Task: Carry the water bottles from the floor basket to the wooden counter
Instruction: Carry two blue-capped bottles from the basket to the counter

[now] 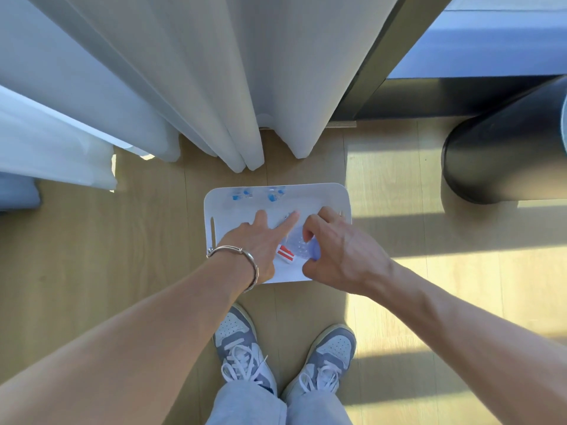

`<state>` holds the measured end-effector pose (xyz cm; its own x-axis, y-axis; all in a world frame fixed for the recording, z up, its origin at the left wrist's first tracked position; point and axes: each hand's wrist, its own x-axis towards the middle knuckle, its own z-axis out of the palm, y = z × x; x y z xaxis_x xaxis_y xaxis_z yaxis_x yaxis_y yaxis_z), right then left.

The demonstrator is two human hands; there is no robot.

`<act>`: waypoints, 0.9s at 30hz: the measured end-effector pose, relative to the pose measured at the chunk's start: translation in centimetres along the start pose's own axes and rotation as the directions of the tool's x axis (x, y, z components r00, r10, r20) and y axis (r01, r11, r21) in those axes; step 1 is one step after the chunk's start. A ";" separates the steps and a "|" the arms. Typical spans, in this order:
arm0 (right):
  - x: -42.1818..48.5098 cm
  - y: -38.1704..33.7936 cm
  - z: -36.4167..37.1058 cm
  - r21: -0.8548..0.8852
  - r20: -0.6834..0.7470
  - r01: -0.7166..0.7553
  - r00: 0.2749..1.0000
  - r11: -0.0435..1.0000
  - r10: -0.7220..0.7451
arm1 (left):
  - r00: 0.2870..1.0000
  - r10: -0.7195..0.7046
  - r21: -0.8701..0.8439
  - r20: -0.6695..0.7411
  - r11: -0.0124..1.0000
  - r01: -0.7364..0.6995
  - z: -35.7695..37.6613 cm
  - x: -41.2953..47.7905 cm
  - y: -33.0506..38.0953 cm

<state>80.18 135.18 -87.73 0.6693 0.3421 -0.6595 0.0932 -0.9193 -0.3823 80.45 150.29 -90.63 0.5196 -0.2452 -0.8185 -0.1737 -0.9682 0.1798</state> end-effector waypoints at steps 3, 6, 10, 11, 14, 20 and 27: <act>0.1 -0.3 -0.2 -0.065 0.030 0.080 0.996 0.995 -0.079 | 0.998 -0.054 -0.036 0.020 0.998 0.054 0.1 0.6 0.0; 0.1 -0.5 -0.5 -0.131 0.032 0.142 0.990 0.981 -0.139 | 0.996 -0.091 -0.033 0.017 0.995 0.091 0.6 0.9 -0.3; 0.0 -0.2 -0.7 -0.161 0.029 0.195 0.981 0.967 -0.193 | 0.995 -0.101 -0.043 -0.019 0.994 0.100 1.7 1.0 -1.0; 0.0 -0.1 -0.7 -0.171 0.032 0.196 0.981 0.966 -0.194 | 0.994 -0.102 -0.050 -0.033 0.994 0.100 1.9 1.0 -1.1; 0.2 -0.2 -0.5 -0.175 0.029 0.181 0.983 0.968 -0.179 | 0.991 -0.096 -0.087 -0.095 0.992 0.088 1.8 1.1 -0.9; 0.3 -0.1 0.0 -0.174 0.030 0.127 0.992 0.976 -0.124 | 0.990 0.079 0.091 -0.118 0.994 -0.068 1.3 0.8 -0.4; 0.5 -0.1 0.2 -0.163 0.044 0.126 0.992 0.978 -0.121 | 0.990 0.119 0.129 -0.073 0.986 -0.109 0.9 0.6 -0.1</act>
<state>80.33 135.44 -88.14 0.6203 0.4587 -0.6362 0.2960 -0.8881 -0.3517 80.04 150.33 -91.66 0.5549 -0.3621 -0.7490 -0.3358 -0.9212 0.1966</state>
